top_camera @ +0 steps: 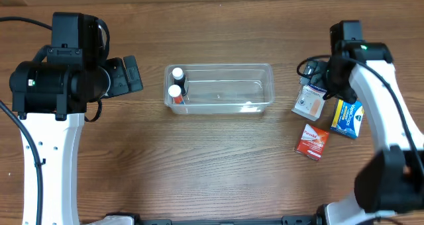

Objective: Pack container
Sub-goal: 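Grasp the white Hansaplast box with the right gripper, then lower the Hansaplast box into the container's right end and release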

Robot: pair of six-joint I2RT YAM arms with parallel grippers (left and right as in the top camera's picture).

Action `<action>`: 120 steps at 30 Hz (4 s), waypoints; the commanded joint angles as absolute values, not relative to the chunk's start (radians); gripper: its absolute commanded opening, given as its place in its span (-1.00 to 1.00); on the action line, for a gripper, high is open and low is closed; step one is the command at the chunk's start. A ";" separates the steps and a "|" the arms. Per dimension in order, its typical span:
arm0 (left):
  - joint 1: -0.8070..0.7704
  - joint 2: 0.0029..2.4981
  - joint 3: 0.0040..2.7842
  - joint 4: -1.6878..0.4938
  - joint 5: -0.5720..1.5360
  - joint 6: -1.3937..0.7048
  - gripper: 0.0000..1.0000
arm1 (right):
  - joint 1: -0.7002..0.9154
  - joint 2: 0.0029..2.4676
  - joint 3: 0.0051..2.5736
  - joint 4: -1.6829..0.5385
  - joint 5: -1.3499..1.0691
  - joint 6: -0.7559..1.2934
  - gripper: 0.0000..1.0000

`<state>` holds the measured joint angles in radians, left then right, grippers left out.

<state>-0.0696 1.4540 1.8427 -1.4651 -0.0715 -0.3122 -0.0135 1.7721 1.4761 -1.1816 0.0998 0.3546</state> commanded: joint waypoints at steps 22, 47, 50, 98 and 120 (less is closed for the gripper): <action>-0.066 1.453 1.848 -1.454 -0.058 -0.311 1.00 | -0.018 2.022 1.394 -1.056 0.073 0.307 0.69; -0.066 1.453 1.848 -1.463 -0.059 -0.310 1.00 | 0.429 1.702 1.718 -1.277 0.024 0.274 0.51; -0.066 1.453 1.848 -1.464 -0.059 -0.310 1.00 | 0.472 1.748 1.699 -1.237 0.023 0.297 0.52; -0.066 1.453 1.848 -1.467 -0.062 -0.310 1.00 | 0.445 1.847 1.703 -1.163 0.076 0.282 0.68; -0.066 1.453 1.848 -1.467 -0.062 -0.310 1.00 | 0.445 1.798 1.406 -1.075 -0.047 0.319 -0.44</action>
